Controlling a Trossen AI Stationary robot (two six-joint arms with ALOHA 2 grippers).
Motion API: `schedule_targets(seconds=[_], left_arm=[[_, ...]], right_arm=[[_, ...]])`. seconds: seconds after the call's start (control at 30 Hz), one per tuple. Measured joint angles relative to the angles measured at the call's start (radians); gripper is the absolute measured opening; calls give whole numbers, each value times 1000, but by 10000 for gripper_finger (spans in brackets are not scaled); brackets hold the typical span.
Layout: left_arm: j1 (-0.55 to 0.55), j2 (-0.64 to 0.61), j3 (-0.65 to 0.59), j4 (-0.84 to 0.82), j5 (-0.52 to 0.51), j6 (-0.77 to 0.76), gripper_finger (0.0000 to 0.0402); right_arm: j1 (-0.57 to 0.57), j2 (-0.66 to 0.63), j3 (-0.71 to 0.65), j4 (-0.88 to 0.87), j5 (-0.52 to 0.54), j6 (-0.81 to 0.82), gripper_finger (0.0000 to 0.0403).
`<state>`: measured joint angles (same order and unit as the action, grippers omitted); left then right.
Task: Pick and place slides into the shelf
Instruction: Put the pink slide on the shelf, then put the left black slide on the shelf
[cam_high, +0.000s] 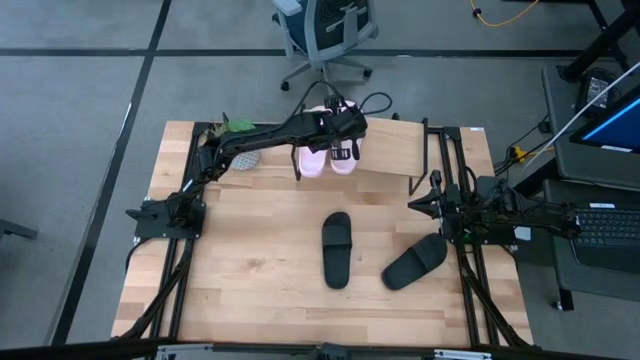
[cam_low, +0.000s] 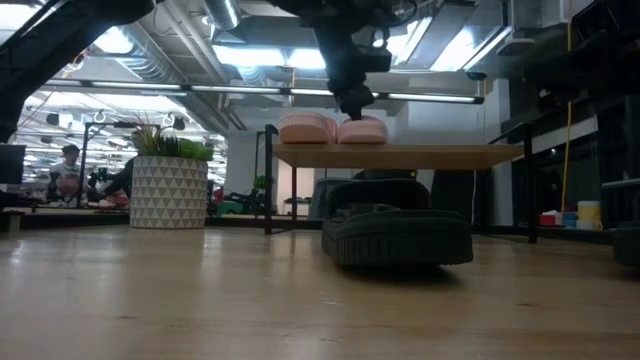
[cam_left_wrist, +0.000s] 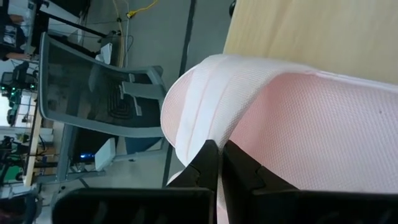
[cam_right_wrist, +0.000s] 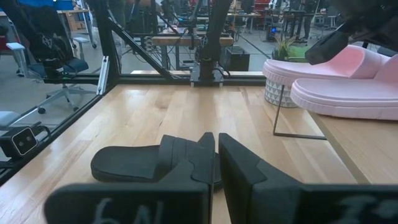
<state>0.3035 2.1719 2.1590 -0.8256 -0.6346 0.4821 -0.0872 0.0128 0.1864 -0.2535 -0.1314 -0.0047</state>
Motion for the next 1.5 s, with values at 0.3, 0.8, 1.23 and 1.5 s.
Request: schedule_targets(seconds=[0.3, 0.8, 1.23, 1.5], left_arm=[[-5, 0, 0, 2, -12, 25, 0], [-6, 0, 0, -29, -35, 26, 0], [-9, -1, 0, -57, -33, 26, 41], [-23, -2, 0, -56, -36, 52, 70]], right_arm=[[0, 0, 0, 0, 0, -3, 26], [0, 0, 0, -3, 0, -3, 26], [0, 0, 0, -3, 0, -3, 26], [0, 0, 0, -3, 0, -2, 26]])
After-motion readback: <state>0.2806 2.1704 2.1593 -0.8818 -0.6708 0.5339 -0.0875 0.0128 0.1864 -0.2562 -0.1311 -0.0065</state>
